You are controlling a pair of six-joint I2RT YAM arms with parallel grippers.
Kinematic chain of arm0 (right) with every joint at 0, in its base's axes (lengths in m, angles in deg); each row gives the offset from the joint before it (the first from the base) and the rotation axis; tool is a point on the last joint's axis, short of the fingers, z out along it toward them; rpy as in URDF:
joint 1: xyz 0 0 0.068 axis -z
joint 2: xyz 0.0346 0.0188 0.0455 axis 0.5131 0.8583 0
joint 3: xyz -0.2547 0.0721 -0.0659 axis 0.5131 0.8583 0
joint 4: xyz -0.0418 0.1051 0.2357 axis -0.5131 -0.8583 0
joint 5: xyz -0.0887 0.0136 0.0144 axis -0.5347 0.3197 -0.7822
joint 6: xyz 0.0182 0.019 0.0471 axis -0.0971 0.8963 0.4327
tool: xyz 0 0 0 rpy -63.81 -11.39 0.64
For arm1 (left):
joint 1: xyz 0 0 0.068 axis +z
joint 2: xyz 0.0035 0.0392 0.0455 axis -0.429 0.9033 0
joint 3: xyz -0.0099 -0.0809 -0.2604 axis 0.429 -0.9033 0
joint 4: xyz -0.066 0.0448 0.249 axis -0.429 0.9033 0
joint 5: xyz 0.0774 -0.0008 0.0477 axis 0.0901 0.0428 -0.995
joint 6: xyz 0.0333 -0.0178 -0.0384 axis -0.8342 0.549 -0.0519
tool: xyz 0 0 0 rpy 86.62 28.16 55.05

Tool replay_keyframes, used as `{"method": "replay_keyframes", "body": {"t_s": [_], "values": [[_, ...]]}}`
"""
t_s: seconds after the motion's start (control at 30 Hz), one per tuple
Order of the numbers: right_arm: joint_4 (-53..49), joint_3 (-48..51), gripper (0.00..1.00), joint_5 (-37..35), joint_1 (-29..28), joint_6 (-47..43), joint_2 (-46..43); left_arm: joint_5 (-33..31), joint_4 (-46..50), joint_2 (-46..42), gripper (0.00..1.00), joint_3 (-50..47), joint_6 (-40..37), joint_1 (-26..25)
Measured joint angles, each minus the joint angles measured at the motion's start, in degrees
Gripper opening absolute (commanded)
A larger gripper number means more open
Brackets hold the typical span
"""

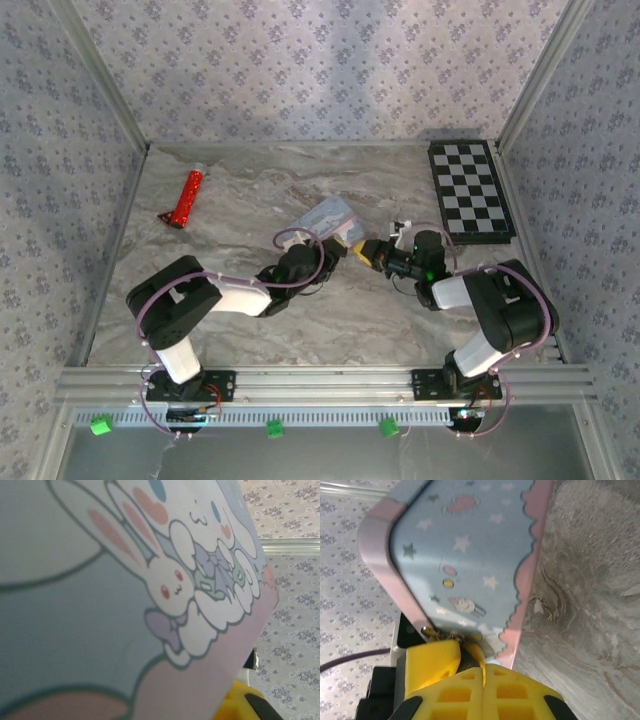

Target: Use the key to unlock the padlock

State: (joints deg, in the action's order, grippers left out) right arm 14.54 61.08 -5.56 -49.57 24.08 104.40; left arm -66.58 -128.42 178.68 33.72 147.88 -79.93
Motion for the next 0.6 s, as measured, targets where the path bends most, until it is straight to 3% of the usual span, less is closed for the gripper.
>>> {"method": "replay_keyframes", "body": {"t_s": [0.33, 0.6], "values": [[3.9, 0.5, 0.0, -6.2, -1.1, 1.9, 0.6, 0.4, -1.4, 0.1, 0.0, 0.0, 1.3, -1.8], [7.8, 5.1, 0.0, -16.1, -5.7, 2.9, -1.4, 0.9, -1.2, -0.7, 0.0, -1.3, 1.0, -1.9]]}}
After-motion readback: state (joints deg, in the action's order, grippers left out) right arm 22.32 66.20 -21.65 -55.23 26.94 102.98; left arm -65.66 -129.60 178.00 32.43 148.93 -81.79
